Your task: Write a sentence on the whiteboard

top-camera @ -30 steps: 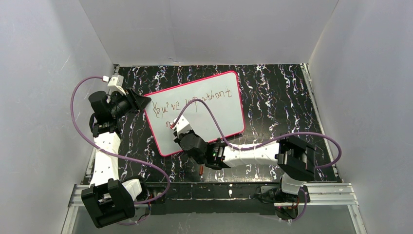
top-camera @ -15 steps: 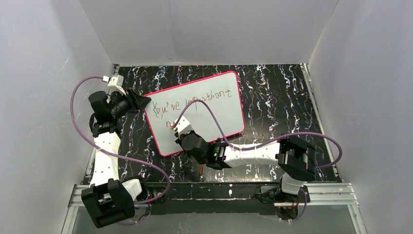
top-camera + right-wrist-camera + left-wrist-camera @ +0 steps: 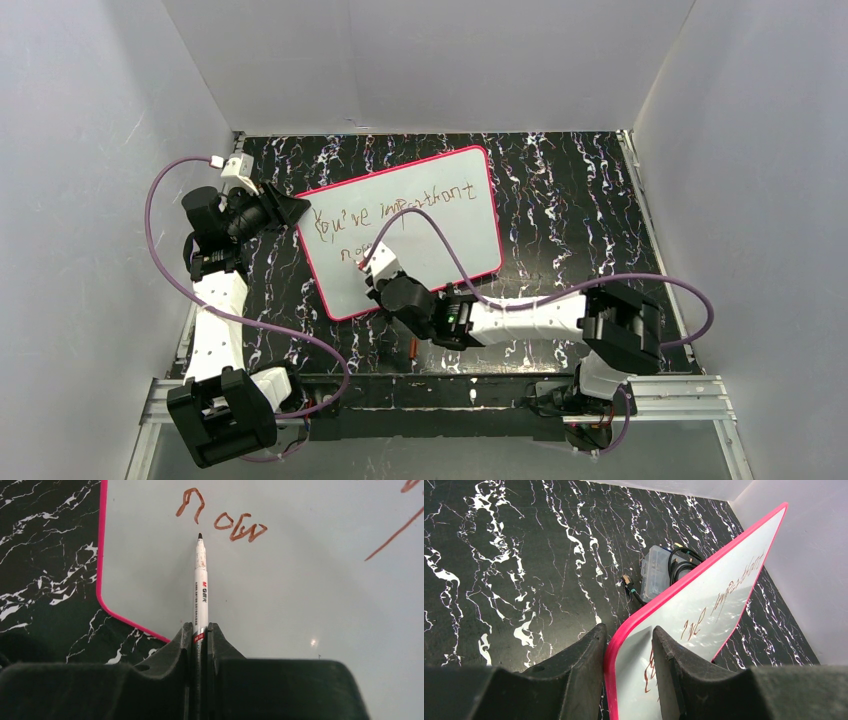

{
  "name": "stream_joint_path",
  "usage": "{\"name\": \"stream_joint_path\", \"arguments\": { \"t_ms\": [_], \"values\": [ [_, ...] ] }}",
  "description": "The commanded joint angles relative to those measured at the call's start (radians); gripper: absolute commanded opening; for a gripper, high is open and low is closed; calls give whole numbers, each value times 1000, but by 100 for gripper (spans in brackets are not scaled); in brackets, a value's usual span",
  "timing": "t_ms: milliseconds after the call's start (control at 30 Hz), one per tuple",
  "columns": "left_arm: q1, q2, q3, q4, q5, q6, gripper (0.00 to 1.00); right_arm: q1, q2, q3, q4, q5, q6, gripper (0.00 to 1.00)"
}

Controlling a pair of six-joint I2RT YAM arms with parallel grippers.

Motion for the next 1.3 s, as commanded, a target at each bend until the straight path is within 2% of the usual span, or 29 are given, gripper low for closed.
{"name": "stream_joint_path", "arguments": {
  "t_ms": [0,133,267,467,933,1267],
  "values": [
    [-4,-30,-4,9,32,0,37,5,-138,-45,41,-47,7,1],
    [-5,-32,-4,8,31,1,37,0,-215,-93,31,20,40,1],
    [-5,-32,-4,10,32,-2,37,-32,-216,-99,-10,67,45,1],
    [-4,-35,-6,10,32,-3,37,-70,-191,-99,-16,39,53,1],
    [-5,-30,-3,10,31,-1,37,-72,-155,-103,-11,-14,64,1],
    [-6,-28,-3,10,32,0,37,-78,-121,-84,-63,23,105,1]
  ]
}}
